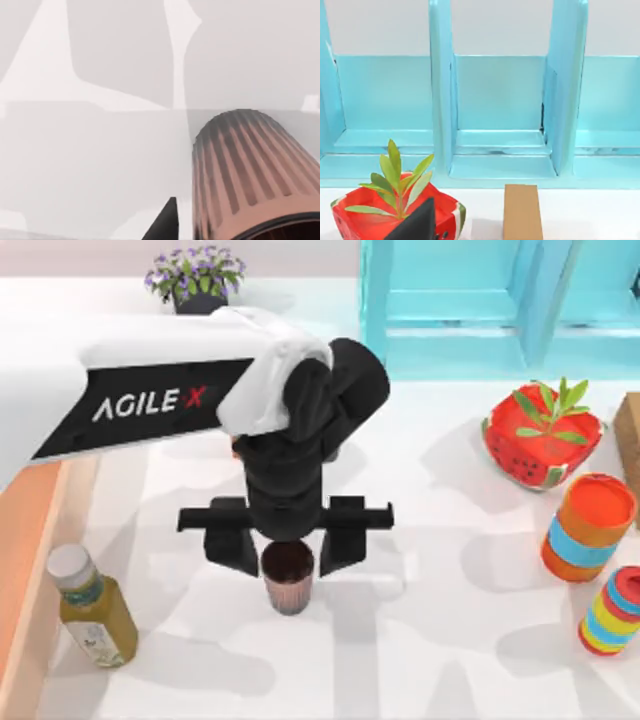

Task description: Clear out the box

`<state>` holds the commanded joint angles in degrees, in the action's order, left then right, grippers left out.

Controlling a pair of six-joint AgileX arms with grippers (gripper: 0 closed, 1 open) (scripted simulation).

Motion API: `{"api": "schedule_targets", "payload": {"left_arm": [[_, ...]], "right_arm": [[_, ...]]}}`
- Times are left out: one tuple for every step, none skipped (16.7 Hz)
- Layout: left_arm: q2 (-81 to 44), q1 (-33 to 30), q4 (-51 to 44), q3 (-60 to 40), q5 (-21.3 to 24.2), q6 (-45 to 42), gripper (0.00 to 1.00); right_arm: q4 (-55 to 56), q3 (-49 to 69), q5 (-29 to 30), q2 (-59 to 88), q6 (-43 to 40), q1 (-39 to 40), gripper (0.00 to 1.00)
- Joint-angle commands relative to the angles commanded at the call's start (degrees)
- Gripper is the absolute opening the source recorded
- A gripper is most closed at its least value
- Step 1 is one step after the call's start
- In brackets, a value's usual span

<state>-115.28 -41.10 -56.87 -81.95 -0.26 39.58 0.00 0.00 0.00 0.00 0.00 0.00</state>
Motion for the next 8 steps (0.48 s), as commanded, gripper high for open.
{"api": "schedule_targets", "payload": {"left_arm": [[0.0, 0.0, 0.0, 0.0, 0.0, 0.0, 0.9], [0.0, 0.0, 0.0, 0.0, 0.0, 0.0, 0.98], [0.0, 0.0, 0.0, 0.0, 0.0, 0.0, 1.0], [0.0, 0.0, 0.0, 0.0, 0.0, 0.0, 1.0], [0.0, 0.0, 0.0, 0.0, 0.0, 0.0, 1.0], [0.0, 0.0, 0.0, 0.0, 0.0, 0.0, 1.0], [0.0, 0.0, 0.0, 0.0, 0.0, 0.0, 1.0], [0.0, 0.0, 0.0, 0.0, 0.0, 0.0, 1.0]], "right_arm": [[0.0, 0.0, 0.0, 0.0, 0.0, 0.0, 1.0], [0.0, 0.0, 0.0, 0.0, 0.0, 0.0, 1.0], [0.0, 0.0, 0.0, 0.0, 0.0, 0.0, 1.0], [0.0, 0.0, 0.0, 0.0, 0.0, 0.0, 1.0], [0.0, 0.0, 0.0, 0.0, 0.0, 0.0, 1.0], [0.0, 0.0, 0.0, 0.0, 0.0, 0.0, 1.0], [0.0, 0.0, 0.0, 0.0, 0.0, 0.0, 1.0], [0.0, 0.0, 0.0, 0.0, 0.0, 0.0, 1.0]]}}
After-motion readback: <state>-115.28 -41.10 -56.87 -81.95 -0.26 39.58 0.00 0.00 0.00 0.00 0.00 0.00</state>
